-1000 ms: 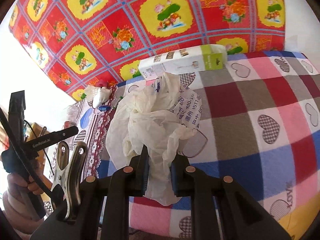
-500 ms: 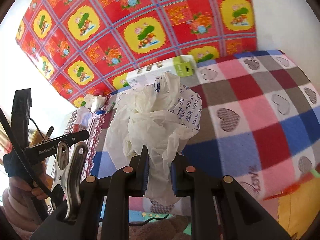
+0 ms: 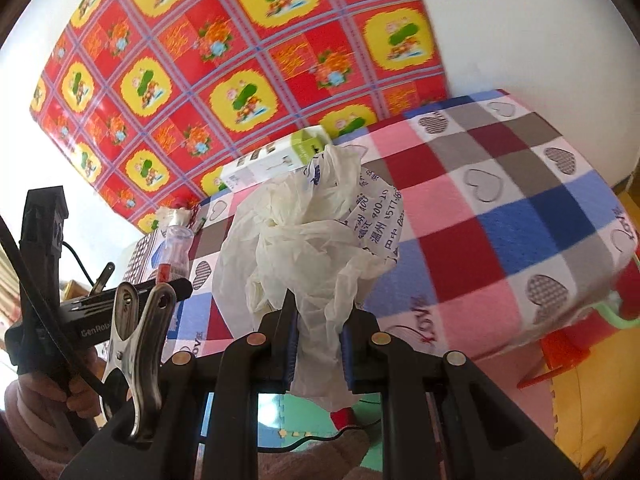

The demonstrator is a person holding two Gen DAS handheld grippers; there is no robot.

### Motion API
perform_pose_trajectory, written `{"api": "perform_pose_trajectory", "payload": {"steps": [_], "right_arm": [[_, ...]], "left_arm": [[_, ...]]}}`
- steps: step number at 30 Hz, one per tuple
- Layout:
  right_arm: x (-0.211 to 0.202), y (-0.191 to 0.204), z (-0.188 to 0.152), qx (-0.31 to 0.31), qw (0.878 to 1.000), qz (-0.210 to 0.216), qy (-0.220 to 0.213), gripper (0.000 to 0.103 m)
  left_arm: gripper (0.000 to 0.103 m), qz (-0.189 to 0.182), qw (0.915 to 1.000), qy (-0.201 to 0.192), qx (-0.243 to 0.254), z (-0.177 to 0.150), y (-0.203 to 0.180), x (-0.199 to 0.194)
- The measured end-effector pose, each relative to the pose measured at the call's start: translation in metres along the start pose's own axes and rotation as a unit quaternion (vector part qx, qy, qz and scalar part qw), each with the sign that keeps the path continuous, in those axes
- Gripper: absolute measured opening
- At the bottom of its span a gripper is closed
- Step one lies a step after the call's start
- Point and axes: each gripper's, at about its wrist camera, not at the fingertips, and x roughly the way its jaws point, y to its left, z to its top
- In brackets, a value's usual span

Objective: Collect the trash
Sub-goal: 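Carry the bottle and bag with both tools over the red bucket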

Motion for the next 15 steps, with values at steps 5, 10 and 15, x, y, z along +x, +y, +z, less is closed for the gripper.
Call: {"api": "perform_pose_trajectory", "payload": {"steps": [5,10,15], "right_arm": [[-0.022,-0.022,-0.006,0.010,1.000,-0.004,-0.015,0.019],[-0.044,-0.042,-0.010,0.018,0.999,-0.010,-0.027,0.019],[-0.066,-0.066,-0.016,0.028,0.999,-0.024,-0.038,0.019]], "left_arm": [[0.033,-0.004,0.9998,-0.004,0.017,-0.003,-0.031,-0.004],[0.033,-0.014,0.9993,-0.006,0.034,-0.007,-0.065,-0.005],[0.033,-0.026,0.9985,-0.006,0.048,-0.011,-0.099,-0.003]]}}
